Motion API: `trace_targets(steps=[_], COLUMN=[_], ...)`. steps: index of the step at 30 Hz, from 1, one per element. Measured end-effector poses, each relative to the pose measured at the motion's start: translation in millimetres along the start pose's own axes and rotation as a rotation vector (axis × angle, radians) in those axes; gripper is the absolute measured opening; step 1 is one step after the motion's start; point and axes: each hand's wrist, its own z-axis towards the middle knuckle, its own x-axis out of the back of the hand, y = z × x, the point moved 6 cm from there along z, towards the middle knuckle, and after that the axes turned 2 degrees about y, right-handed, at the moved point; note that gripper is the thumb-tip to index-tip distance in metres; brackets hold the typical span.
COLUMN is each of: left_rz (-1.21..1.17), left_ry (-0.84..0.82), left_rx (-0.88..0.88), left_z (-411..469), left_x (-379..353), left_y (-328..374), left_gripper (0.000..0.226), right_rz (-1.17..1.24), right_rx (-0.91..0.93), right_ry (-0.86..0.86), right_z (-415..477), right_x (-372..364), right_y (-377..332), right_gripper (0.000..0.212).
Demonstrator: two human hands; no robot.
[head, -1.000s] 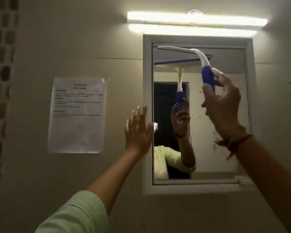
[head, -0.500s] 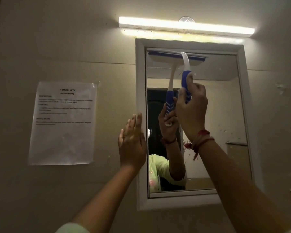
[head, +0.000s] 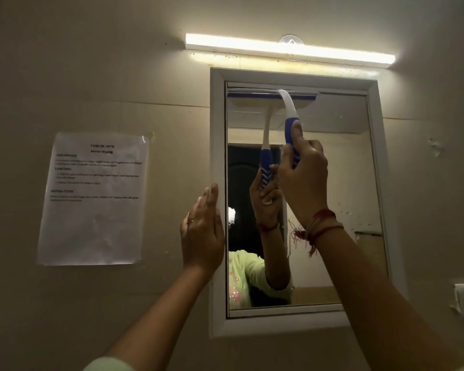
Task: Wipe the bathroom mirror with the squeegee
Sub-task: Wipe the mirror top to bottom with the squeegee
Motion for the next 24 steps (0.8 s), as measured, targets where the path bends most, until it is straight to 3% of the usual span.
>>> trace_targets(steps=[7, 15, 24], left_rz=[0.014, 0.023, 0.005], left_ry=[0.001, 0.018, 0.024], left_rx=[-0.01, -0.012, -0.02], left_z=[0, 0, 0], left_x=[0, 0, 0], left_y=[0, -1, -1], left_gripper=[0.048, 0.047, 0.048], right_rz=[-0.058, -0.066, -0.117], right_rx=[0.052, 0.044, 0.056], right_ry=[-0.04, -0.023, -0.035], right_z=[-45, -6, -59], right_x=[14, 2, 25], right_y=[17, 4, 28], right_gripper=[0.05, 0.048, 0.052])
